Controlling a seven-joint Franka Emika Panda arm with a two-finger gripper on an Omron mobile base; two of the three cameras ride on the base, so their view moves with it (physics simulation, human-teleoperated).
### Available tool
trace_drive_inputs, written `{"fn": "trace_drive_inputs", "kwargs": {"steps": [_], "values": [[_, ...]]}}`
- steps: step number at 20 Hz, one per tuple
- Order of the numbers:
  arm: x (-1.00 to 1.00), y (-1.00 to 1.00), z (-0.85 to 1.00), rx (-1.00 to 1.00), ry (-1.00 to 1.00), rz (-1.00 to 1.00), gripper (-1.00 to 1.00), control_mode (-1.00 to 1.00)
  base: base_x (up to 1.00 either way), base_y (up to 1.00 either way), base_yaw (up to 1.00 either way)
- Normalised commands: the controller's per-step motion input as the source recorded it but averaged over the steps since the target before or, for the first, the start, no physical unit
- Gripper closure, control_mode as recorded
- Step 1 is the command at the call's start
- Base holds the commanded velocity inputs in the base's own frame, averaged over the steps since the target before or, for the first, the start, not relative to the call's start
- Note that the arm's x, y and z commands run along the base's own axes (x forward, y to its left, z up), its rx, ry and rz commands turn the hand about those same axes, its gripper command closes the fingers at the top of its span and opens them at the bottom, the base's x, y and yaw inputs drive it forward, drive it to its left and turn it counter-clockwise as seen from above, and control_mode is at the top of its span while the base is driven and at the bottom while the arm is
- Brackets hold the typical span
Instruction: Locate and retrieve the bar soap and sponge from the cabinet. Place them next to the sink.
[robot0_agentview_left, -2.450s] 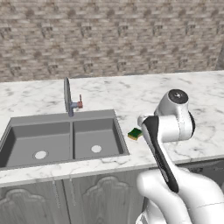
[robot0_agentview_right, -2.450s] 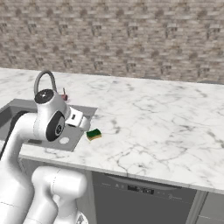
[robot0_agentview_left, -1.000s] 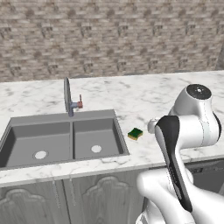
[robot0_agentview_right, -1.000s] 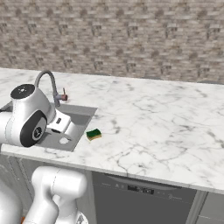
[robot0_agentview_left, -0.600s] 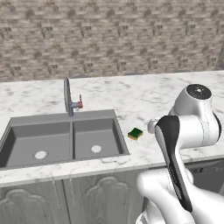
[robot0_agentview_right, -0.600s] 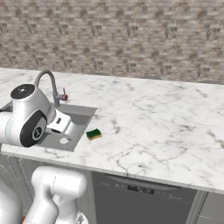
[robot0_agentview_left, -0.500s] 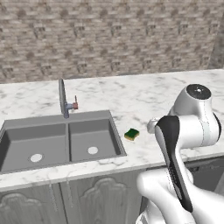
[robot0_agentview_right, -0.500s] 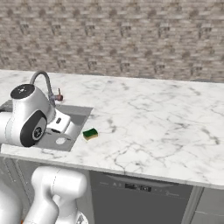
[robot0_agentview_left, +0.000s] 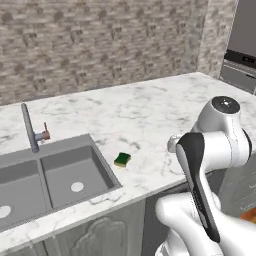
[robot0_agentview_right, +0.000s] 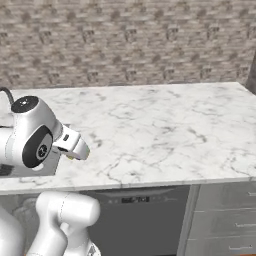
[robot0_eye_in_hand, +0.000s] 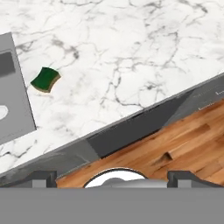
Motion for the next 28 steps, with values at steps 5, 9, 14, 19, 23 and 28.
{"fn": "trace_drive_inputs", "kwargs": {"steps": [5, 9, 14, 19, 23, 28], "values": [[0.0, 0.0, 0.0, 0.0, 0.0, 0.0, -1.0, 1.0, 0.0, -0.02, -0.45], [0.0, 0.0, 0.0, 0.0, 0.0, 0.0, -1.0, 1.0, 0.0, 0.0, -0.47], [0.0, 0.0, 0.0, 0.0, 0.0, 0.0, -1.0, 1.0, 0.0, 0.0, -0.47], [0.0, 0.0, 0.0, 0.0, 0.0, 0.0, -1.0, 1.0, 0.0, 0.0, -0.47], [0.0, 0.0, 0.0, 0.0, 0.0, 0.0, -1.0, 1.0, 0.0, 0.0, -0.47], [0.0, 0.0, 0.0, 0.0, 0.0, 0.0, -1.0, 1.0, 0.0, 0.0, -0.46]]}}
